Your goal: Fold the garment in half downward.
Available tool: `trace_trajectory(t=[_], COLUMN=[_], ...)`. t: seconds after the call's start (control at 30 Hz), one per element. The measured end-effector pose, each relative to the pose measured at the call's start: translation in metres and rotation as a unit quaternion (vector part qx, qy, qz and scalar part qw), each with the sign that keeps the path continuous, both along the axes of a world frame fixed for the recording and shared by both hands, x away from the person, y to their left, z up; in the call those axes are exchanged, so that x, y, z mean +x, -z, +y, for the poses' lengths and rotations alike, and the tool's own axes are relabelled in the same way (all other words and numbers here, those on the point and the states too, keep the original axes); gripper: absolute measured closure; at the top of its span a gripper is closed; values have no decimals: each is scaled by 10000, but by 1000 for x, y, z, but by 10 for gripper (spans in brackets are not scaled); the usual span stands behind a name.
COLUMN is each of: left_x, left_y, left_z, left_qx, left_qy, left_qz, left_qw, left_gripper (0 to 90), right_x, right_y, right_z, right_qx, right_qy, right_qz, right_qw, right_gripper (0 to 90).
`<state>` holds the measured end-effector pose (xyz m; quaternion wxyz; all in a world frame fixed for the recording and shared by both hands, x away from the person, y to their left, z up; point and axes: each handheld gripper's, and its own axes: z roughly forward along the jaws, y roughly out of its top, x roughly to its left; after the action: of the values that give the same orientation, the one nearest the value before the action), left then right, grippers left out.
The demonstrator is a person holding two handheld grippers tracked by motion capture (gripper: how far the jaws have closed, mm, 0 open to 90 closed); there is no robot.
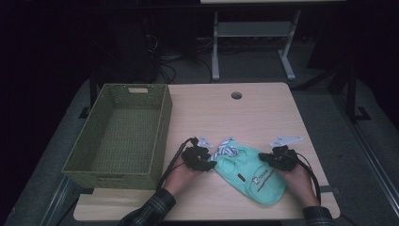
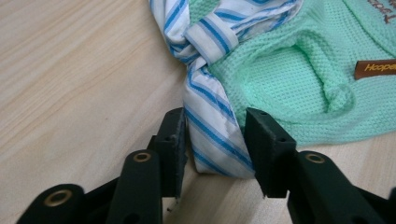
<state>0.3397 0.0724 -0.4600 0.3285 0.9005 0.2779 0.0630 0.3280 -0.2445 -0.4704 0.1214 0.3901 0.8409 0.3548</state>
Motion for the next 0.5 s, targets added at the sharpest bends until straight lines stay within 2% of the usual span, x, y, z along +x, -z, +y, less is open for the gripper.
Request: trace_trajectory(t=[0.27,0.37,0.47,0.5], left_x=[-3,-3,-3,-3], left_y=[-1,-1,-1,-1], left_z=[-3,-4,-4,-4], left_qx=[60,99,116,116], left_qy=[112,145,162,162], left_qz=[13,-22,-37,-36], left_qw=[9999,9998,9998,9998], left_gripper=[775,793,794,793], right_x=[0,0,-1,-3], right_y=[0,0,-1,-3], right_z=[0,0,1,2], right_qx=[25,16,-95,-58], right_qy=[-7,-7,-64,-38], right_qz=[18,16,-91,-78], right_qw=[10000,10000,9999,9999], right_gripper=[889,885,874,874])
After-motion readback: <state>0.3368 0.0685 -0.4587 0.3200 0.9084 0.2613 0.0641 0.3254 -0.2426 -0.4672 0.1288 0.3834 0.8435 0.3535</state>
